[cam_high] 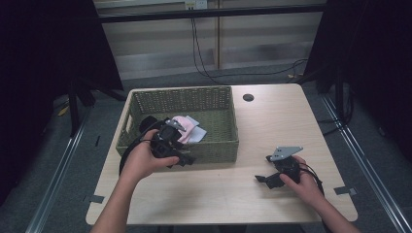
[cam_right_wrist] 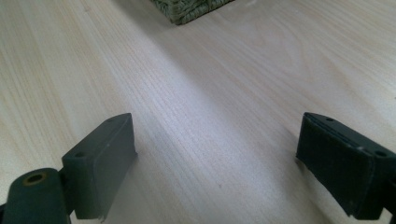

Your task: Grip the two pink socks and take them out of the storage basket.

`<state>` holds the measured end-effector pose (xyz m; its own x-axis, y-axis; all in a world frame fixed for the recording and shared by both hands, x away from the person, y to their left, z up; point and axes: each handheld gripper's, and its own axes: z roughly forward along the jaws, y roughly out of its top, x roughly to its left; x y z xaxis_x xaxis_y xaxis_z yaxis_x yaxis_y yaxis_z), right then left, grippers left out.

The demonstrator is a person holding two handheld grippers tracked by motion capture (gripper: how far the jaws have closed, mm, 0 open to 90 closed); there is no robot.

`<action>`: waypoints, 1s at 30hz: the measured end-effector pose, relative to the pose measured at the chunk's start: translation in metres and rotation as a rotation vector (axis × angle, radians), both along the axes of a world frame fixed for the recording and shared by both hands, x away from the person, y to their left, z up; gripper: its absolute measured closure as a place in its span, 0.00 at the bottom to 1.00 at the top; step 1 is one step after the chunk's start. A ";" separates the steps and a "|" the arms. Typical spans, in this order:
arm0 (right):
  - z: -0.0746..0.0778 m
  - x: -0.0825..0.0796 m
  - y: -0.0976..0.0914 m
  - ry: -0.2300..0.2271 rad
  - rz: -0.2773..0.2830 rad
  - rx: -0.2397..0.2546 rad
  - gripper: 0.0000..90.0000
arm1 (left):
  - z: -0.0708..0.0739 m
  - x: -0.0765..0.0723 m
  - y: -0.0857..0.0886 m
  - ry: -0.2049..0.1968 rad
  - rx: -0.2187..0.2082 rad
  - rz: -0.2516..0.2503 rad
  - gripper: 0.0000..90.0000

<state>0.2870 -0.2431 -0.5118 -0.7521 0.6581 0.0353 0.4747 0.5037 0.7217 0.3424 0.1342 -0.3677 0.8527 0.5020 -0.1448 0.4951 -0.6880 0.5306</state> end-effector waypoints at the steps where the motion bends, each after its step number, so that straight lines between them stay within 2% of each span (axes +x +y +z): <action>1: 0.000 0.000 0.000 0.000 0.000 0.000 0.12 | 0.002 0.001 -0.001 0.001 -0.001 0.008 0.28; 5: 0.000 0.000 0.000 -0.001 0.002 -0.002 0.12 | 0.009 0.005 -0.004 -0.001 0.021 0.000 0.28; 9: 0.000 0.000 0.000 0.000 0.002 -0.002 0.12 | 0.015 0.011 -0.007 0.007 0.013 0.007 0.28; 13: 0.000 0.000 0.000 0.000 0.000 0.000 0.12 | 0.020 0.017 -0.008 -0.001 0.038 0.004 0.28; 18: 0.000 0.000 0.000 0.000 0.000 0.000 0.12 | 0.026 0.026 -0.009 0.009 0.036 0.024 0.28; 20: 0.000 0.000 0.000 0.000 0.001 0.000 0.12 | 0.030 0.032 -0.008 0.008 0.051 0.028 0.28; 25: 0.000 0.000 0.000 0.000 0.001 0.000 0.12 | 0.031 0.042 -0.011 0.003 0.053 0.053 0.28; 30: 0.000 0.000 0.000 0.001 0.000 0.000 0.12 | 0.024 0.058 -0.011 0.020 0.072 0.083 0.29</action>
